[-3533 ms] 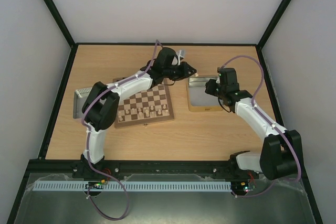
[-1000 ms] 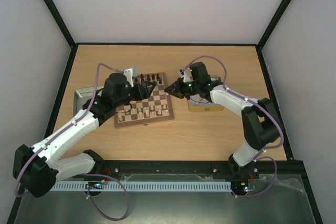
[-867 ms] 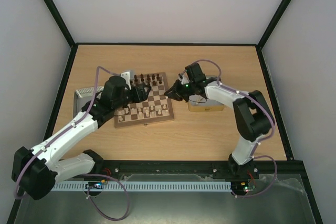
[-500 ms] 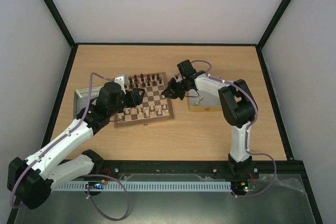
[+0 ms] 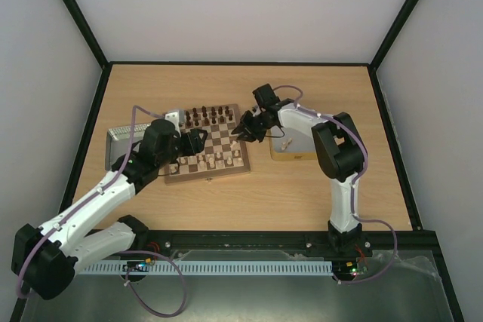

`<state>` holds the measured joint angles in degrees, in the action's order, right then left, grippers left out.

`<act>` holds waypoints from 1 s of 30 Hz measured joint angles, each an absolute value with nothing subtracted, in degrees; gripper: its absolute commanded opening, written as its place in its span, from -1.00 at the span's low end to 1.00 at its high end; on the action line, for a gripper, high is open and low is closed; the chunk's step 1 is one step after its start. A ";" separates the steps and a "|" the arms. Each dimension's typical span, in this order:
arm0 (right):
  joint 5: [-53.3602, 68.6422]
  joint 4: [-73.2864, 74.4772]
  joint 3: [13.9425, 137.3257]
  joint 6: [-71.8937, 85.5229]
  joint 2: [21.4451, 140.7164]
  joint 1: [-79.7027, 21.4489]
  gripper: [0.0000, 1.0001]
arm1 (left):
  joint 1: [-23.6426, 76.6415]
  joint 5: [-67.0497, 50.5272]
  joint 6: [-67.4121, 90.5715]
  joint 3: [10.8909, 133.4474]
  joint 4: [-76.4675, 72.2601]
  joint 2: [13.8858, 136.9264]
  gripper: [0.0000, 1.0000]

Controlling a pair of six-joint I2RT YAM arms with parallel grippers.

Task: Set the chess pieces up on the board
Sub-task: Place the chess piece on the chessboard.

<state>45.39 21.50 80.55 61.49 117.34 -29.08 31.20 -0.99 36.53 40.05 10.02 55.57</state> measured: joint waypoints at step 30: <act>14.96 33.82 86.02 42.63 116.57 -40.14 -0.35 | 30.11 -0.97 36.16 38.83 9.82 56.23 0.43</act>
